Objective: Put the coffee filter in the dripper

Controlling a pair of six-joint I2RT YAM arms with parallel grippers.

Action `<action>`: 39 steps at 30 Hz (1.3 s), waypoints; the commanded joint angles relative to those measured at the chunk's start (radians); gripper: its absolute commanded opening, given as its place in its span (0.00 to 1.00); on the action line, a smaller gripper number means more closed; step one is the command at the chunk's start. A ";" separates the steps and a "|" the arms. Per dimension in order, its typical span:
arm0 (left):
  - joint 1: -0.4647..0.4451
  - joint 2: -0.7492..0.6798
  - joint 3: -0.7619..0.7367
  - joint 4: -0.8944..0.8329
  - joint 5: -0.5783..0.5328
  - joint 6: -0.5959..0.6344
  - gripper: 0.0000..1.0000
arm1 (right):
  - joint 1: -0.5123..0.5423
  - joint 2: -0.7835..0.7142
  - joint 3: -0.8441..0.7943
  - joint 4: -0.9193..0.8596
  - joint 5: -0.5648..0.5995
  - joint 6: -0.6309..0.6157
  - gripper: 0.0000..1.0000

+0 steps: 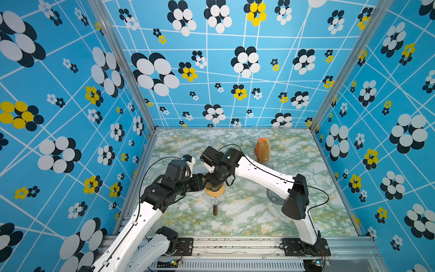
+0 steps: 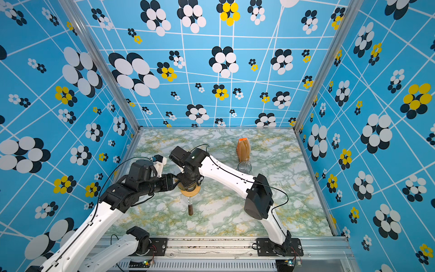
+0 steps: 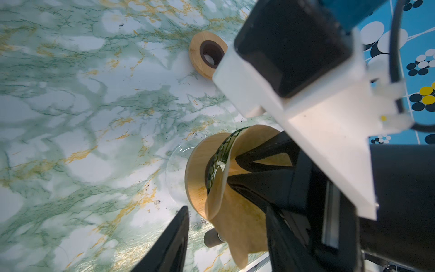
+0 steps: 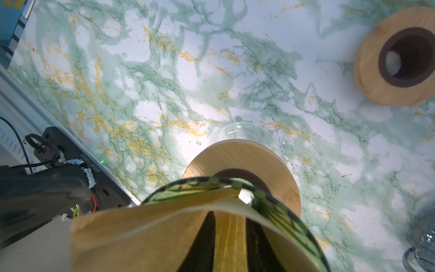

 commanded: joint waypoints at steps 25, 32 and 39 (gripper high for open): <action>-0.004 0.076 -0.029 0.050 0.010 0.008 0.37 | -0.019 -0.017 -0.071 0.068 -0.092 0.009 0.22; -0.004 0.079 -0.037 0.051 0.003 0.005 0.34 | -0.031 -0.063 -0.051 0.069 -0.096 0.020 0.21; -0.004 0.084 -0.041 0.058 0.001 0.001 0.31 | -0.040 -0.124 -0.044 0.052 -0.103 0.023 0.25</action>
